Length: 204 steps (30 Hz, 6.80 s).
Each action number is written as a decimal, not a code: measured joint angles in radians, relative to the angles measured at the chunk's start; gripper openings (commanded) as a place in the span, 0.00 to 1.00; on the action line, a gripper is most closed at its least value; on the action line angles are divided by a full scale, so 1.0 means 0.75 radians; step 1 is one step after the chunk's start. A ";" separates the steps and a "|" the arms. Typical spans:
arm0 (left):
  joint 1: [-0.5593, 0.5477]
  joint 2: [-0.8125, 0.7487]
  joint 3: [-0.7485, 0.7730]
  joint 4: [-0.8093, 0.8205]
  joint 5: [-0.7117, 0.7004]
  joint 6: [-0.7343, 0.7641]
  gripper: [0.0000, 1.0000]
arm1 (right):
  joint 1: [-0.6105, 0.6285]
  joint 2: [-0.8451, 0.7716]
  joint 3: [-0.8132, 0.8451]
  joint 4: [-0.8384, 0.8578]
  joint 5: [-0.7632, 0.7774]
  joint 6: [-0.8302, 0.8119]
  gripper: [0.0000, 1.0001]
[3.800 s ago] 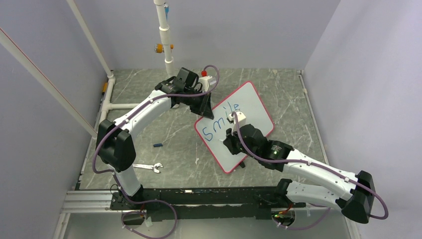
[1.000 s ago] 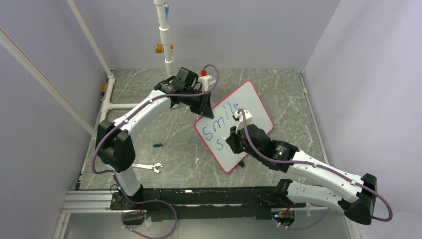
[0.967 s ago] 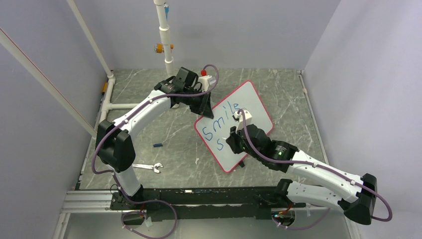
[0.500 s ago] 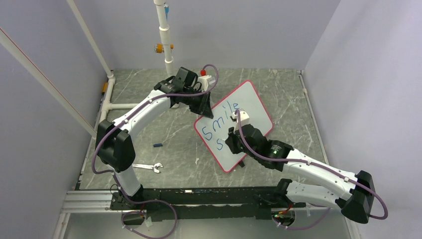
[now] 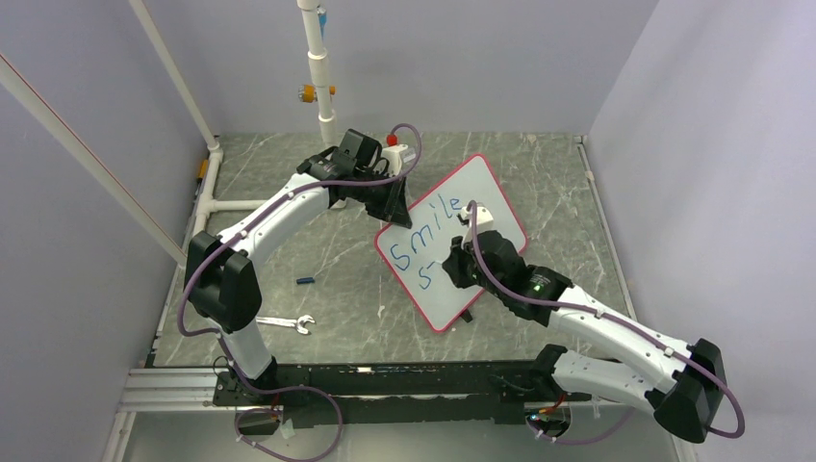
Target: Write a sentence on the whiteboard
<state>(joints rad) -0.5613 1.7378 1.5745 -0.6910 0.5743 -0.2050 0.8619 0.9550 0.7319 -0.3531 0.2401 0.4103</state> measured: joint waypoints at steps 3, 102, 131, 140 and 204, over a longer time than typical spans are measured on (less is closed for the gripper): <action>0.000 0.000 0.000 0.000 0.000 0.000 0.00 | -0.034 -0.002 0.000 0.001 -0.020 -0.008 0.00; -0.003 -0.011 0.000 0.008 0.006 -0.001 0.00 | -0.077 -0.098 0.011 -0.080 0.061 0.032 0.00; -0.003 -0.011 0.000 0.007 0.006 0.000 0.00 | -0.128 0.007 0.033 0.004 -0.131 -0.032 0.00; -0.003 -0.011 0.000 0.007 0.005 0.001 0.00 | -0.128 -0.057 -0.049 0.001 -0.161 0.003 0.00; -0.004 -0.012 -0.001 0.006 0.001 0.001 0.00 | -0.127 -0.020 -0.012 -0.070 -0.017 0.009 0.00</action>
<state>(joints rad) -0.5644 1.7290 1.5742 -0.6868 0.5747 -0.2047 0.7670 0.9401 0.7227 -0.4057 0.2276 0.4168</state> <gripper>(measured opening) 0.185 0.124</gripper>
